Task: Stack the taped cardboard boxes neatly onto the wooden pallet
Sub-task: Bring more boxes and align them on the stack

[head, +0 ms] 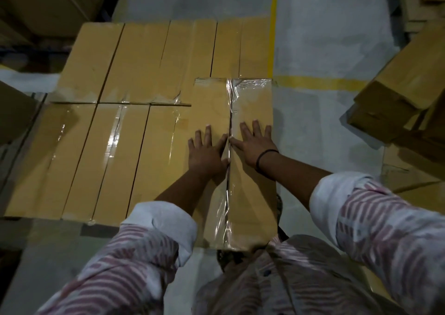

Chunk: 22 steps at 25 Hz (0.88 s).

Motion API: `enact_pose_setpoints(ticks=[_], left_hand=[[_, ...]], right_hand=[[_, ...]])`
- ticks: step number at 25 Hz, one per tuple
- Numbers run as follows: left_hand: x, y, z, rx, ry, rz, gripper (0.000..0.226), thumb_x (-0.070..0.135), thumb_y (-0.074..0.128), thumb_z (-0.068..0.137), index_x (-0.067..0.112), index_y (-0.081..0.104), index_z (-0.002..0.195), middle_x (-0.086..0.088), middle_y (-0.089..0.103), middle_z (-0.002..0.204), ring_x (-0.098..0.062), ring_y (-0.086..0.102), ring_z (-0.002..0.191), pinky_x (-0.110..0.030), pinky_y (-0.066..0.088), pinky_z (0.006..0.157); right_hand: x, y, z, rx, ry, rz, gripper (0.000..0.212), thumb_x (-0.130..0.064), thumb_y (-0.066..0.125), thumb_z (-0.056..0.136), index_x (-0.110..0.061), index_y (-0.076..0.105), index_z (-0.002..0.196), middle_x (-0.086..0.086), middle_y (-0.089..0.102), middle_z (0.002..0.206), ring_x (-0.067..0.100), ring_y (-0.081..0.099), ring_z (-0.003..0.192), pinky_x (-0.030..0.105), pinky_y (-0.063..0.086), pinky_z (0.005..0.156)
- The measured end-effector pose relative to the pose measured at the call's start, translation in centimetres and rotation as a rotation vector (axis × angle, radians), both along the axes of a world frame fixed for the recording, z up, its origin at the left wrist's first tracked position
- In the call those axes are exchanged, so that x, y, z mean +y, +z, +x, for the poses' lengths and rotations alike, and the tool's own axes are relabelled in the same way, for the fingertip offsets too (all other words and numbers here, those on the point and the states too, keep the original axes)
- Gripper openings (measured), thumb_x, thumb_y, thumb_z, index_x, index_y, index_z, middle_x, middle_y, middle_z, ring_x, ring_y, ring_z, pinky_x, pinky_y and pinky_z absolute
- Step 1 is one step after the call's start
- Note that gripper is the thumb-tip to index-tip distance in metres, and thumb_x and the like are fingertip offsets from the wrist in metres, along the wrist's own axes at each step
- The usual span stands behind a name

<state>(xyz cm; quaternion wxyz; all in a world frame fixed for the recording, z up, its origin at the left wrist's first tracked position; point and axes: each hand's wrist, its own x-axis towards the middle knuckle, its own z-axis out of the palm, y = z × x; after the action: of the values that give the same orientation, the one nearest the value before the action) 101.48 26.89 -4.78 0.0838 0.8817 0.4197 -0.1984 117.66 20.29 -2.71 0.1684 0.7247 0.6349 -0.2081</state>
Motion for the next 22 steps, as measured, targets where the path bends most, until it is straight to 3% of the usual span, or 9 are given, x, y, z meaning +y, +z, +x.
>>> enact_pose_setpoints(ticks=[11, 20, 22], left_hand=[[-13.1, -0.3, -11.8, -0.055, -0.018, -0.07, 0.102, 0.087, 0.04, 0.084, 0.041, -0.008, 0.161, -0.014, -0.026, 0.166, -0.045, -0.019, 0.153, -0.066, 0.001, 0.121], [-16.5, -0.6, -14.7, -0.07, -0.012, -0.105, 0.117, 0.093, 0.046, 0.074, 0.035, -0.005, 0.163, -0.012, -0.026, 0.167, -0.043, -0.021, 0.153, -0.066, -0.004, 0.119], [-16.8, -0.4, -14.7, -0.069, -0.002, -0.11, 0.117, 0.091, 0.049, 0.075, 0.034, -0.006, 0.163, -0.013, -0.026, 0.167, -0.044, -0.02, 0.153, -0.065, -0.005, 0.119]], right_hand=[[-14.6, -0.9, -12.1, 0.056, -0.06, 0.022, 0.071, -0.046, 0.046, 0.1, -0.038, 0.006, 0.158, 0.012, -0.017, 0.166, 0.046, -0.02, 0.149, 0.068, -0.003, 0.117], [-19.1, -1.1, -15.6, 0.061, -0.101, 0.031, 0.075, -0.05, 0.056, 0.096, -0.037, 0.015, 0.157, 0.012, -0.016, 0.166, 0.045, -0.016, 0.15, 0.065, -0.001, 0.119], [-19.5, -0.6, -15.4, 0.08, -0.081, 0.044, 0.068, -0.042, 0.055, 0.097, -0.039, 0.02, 0.156, 0.011, -0.015, 0.166, 0.044, -0.015, 0.15, 0.063, 0.0, 0.12]])
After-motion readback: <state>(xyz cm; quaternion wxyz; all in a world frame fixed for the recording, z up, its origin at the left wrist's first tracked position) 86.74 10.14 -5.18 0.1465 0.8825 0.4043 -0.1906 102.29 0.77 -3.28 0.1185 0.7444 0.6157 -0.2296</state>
